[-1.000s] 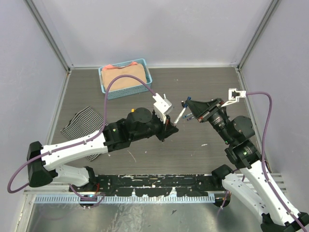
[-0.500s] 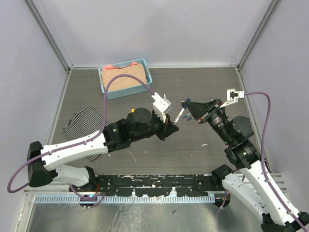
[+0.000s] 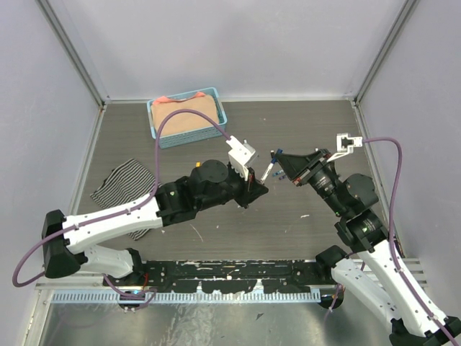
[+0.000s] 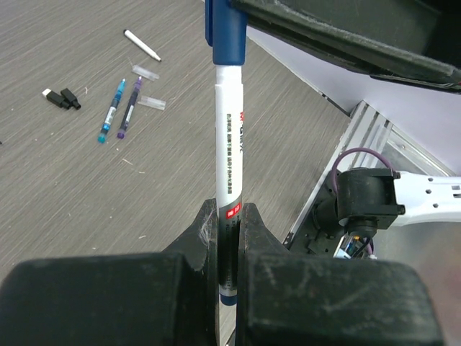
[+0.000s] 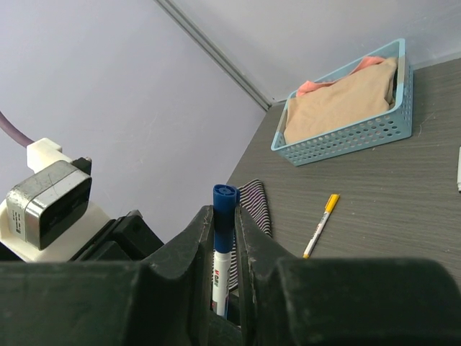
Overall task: Insert the pens into the pen caps
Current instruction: Insert the pen cap onto the pen.
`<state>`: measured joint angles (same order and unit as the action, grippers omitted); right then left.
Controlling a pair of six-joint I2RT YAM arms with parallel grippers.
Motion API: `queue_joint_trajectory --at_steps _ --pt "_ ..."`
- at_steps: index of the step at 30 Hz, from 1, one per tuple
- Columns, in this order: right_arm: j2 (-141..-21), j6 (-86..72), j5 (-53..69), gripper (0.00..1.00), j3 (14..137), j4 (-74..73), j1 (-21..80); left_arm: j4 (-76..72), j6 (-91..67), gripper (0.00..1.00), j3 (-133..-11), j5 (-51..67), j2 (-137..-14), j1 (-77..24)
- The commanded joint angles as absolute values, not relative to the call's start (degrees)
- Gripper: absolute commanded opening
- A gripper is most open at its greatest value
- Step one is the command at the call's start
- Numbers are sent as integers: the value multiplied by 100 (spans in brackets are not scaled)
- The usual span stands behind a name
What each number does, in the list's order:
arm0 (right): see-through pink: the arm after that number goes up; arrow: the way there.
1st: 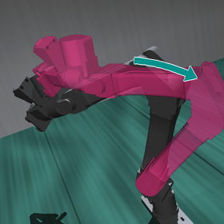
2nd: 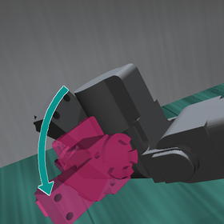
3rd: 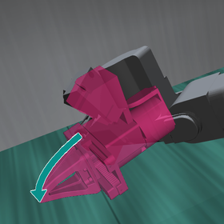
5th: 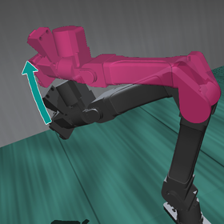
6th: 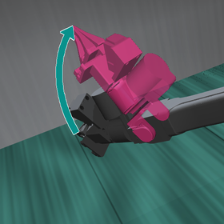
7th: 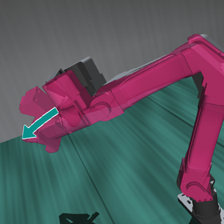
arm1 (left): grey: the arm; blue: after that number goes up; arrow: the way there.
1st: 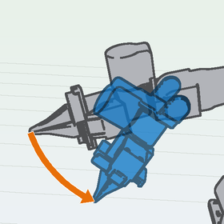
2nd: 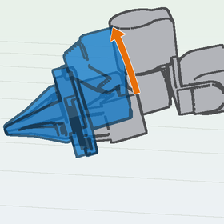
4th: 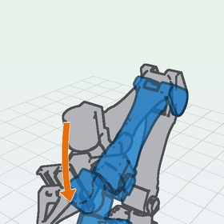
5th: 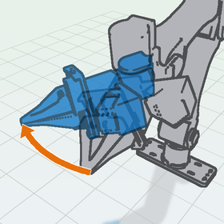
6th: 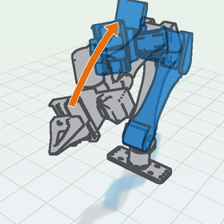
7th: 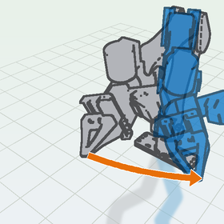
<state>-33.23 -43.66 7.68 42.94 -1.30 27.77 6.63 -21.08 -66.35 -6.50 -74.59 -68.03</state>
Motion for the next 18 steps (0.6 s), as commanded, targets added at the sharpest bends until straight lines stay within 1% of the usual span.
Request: queue_joint_trajectory --at_steps 1,4,8,11,18 --pt "-3278 -4218 1031 19 4254 94 2795 175 -2188 0 -6960 -952 -7486 -6803" --pt "-3242 -4181 1093 23 4233 66 2795 100 -2168 0 -6995 -1054 -7502 -6803" --pt "-3174 -4108 1013 34 4295 -70 2795 42 -2104 0 -7016 -1105 -7481 -6807" --pt "-3123 -4087 986 45 4396 -114 2795 52 -2077 0 -6991 -1086 -7460 -6803" --pt "-3069 -4033 684 59 4776 -321 2796 150 -2065 0 -6763 -1059 -7323 -6803"
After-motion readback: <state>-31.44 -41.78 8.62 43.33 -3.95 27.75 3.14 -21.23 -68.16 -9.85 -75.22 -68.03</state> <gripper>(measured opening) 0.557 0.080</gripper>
